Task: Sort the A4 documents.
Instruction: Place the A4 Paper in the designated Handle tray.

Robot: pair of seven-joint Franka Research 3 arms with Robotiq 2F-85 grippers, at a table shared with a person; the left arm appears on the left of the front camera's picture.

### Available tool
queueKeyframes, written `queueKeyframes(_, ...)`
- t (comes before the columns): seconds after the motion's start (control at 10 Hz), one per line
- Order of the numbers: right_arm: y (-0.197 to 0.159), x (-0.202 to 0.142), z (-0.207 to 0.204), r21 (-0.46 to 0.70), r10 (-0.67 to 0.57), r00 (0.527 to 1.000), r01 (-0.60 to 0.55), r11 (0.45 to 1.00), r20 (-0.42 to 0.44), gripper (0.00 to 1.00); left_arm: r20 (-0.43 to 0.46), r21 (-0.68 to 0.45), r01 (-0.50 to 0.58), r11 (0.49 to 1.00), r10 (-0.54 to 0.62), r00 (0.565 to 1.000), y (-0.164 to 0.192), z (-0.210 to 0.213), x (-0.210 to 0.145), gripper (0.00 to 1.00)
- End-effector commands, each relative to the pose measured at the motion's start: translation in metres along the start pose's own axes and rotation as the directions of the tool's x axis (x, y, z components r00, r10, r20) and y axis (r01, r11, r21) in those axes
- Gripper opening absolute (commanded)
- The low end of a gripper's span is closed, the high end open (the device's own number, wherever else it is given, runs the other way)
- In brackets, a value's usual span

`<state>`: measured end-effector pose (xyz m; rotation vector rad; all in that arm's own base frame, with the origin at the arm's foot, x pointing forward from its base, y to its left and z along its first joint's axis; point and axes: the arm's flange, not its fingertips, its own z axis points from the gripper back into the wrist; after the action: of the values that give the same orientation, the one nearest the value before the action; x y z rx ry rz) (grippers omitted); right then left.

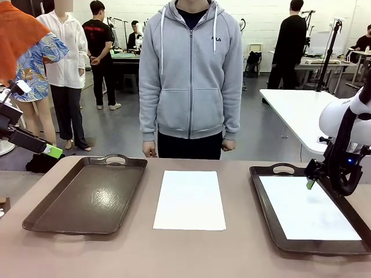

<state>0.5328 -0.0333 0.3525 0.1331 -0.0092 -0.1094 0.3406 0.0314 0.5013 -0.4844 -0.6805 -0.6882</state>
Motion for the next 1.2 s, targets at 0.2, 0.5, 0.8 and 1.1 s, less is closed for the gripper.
queueKeyframes(0.2,0.0013,0.0002,-0.0009,0.009,-0.008,0.997,0.008,1.0,0.082,1.0,0.015,-0.015,0.007,1.0,-0.007,1.0,0.0015,-0.0002,-0.0005,1.0)
queueKeyframes(0.5,-0.0003,0.0026,0.0019,-0.002,0.0,1.0,0.0,1.0,0.029,1.0,0.015,-0.015,0.007,1.0,-0.007,1.0,0.0015,-0.0002,-0.0005,1.0)
queueKeyframes(0.8,-0.0003,0.0026,0.0019,-0.002,0.0,1.0,0.0,1.0,0.029,1.0,0.015,-0.015,0.007,1.0,-0.007,1.0,0.0015,-0.0002,-0.0005,1.0)
queueKeyframes(1.1,-0.0003,0.0026,0.0019,-0.002,0.0,1.0,0.0,1.0,0.029,1.0,0.015,-0.015,0.007,1.0,-0.007,1.0,0.0015,-0.0002,-0.0005,1.0)
